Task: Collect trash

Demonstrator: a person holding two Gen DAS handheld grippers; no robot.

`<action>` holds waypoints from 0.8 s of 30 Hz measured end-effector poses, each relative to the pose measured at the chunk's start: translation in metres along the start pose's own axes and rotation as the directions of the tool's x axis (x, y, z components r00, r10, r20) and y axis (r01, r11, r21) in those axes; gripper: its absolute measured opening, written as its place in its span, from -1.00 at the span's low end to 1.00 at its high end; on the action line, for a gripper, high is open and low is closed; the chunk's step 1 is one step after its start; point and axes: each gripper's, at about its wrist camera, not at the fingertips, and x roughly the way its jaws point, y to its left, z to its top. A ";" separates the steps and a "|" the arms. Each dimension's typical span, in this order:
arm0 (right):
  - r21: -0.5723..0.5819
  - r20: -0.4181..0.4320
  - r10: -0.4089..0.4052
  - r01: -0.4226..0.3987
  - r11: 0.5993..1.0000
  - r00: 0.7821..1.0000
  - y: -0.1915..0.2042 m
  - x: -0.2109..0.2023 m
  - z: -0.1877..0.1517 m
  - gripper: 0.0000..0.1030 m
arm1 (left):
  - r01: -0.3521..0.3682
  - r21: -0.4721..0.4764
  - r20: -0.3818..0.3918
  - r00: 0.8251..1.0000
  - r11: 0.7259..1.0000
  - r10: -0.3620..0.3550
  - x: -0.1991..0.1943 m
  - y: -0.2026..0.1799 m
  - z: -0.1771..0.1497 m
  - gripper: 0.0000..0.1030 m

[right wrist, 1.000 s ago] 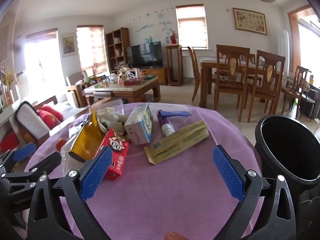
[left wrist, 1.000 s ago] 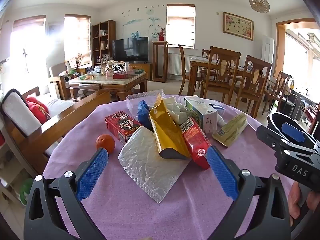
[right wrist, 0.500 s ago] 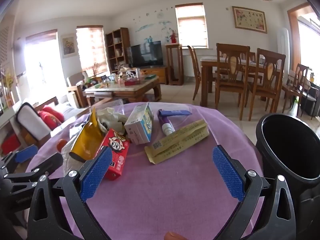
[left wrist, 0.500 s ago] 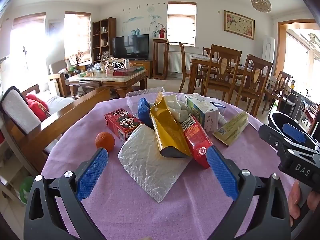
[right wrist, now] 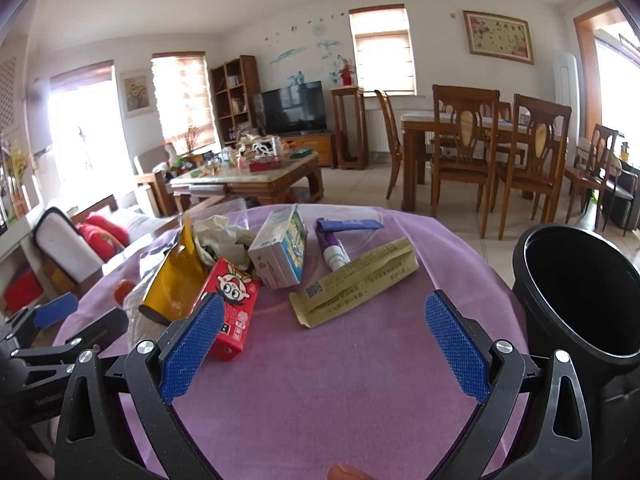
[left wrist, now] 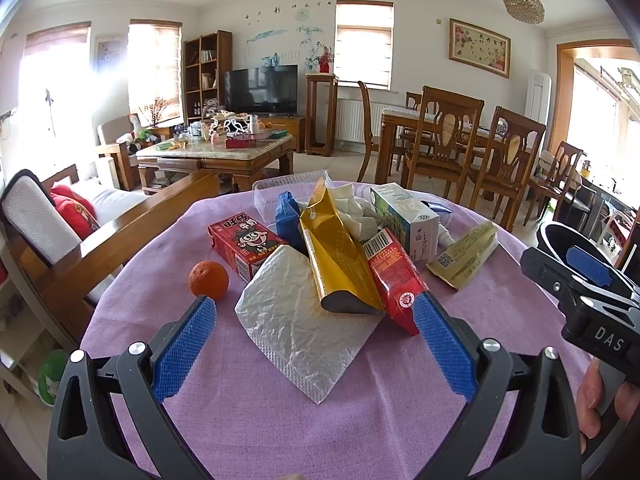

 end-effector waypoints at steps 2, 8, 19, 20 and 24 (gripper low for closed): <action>0.001 -0.001 0.000 0.000 1.000 1.000 0.000 0.000 0.000 0.92 | -0.001 0.000 0.000 1.000 1.000 0.001 0.000 0.000 0.000 0.90; 0.003 -0.002 0.002 -0.002 1.000 1.000 -0.001 0.000 0.000 0.92 | 0.000 -0.002 -0.001 1.000 1.000 0.000 0.001 0.000 -0.001 0.90; 0.007 -0.002 0.004 -0.004 1.000 1.000 -0.001 0.000 0.000 0.92 | 0.001 -0.002 -0.002 1.000 1.000 -0.001 0.001 0.000 0.000 0.90; 0.007 -0.002 0.004 -0.004 1.000 1.000 -0.001 0.000 0.000 0.92 | 0.001 -0.002 -0.002 1.000 1.000 -0.001 0.002 0.000 -0.001 0.90; 0.009 -0.002 0.005 -0.005 1.000 1.000 -0.001 0.000 0.000 0.92 | 0.001 -0.002 -0.002 1.000 1.000 -0.001 0.001 0.000 0.000 0.90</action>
